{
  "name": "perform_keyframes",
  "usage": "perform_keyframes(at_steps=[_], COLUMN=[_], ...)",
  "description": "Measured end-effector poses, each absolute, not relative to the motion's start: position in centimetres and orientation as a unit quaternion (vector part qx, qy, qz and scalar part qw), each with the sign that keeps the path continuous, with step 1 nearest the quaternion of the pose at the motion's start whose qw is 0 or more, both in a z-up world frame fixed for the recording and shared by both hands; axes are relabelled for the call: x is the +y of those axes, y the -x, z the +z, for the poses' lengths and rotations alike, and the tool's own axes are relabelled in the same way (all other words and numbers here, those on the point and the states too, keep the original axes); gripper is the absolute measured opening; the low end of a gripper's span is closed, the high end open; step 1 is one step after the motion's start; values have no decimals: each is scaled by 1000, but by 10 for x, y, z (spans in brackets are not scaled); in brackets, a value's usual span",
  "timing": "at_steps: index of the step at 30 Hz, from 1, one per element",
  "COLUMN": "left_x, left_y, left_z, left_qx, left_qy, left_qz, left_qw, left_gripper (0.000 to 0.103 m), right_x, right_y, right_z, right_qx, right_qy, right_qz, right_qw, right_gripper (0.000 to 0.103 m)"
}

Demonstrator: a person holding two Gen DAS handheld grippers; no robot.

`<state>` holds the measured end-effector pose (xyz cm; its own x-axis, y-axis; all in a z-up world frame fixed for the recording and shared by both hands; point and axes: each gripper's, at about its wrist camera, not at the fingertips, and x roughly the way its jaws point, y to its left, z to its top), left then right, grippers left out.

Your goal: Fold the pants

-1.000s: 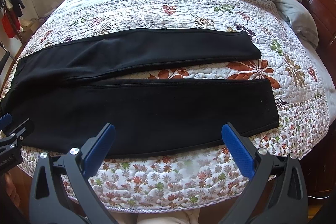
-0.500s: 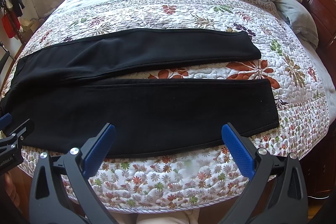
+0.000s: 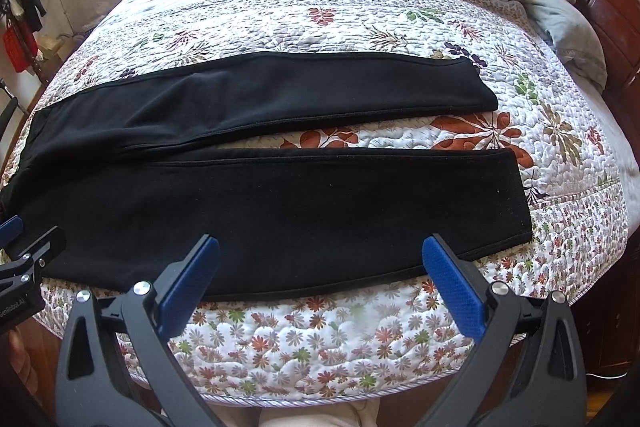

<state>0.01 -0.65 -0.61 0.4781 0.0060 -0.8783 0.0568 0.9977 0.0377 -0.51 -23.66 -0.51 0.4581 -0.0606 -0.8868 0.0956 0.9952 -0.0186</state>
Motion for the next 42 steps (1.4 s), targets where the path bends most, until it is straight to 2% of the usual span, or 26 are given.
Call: perform_keyframes(at_steps=[17,22,26,34,42], left_x=[-13,-19,-25,-52,-81], left_y=[-4,-20,-36,-120,-196], left_z=[-9,-29,-38,-35,-41], left_qx=[511,532,508,539,532], left_qy=[-35,-48,-65,-8,-14], left_qz=[-17,-20,-38,-140,-178], left_qw=[859,845,858,830,828], left_gripper=[99,99,99,99,99], right_x=[-240,-265,-313,-446,-512], right_y=[3,-12,-45,-163,-239], right_z=[-9,-15,-15,-37,-93], right_qx=[520,526,528,566,624], right_qy=[-21,-55,-59,-93,-131], right_qz=[-39,-26,-25,-27,6], right_qw=[853,848,847,818,771], right_gripper=[101,101,101,101,97])
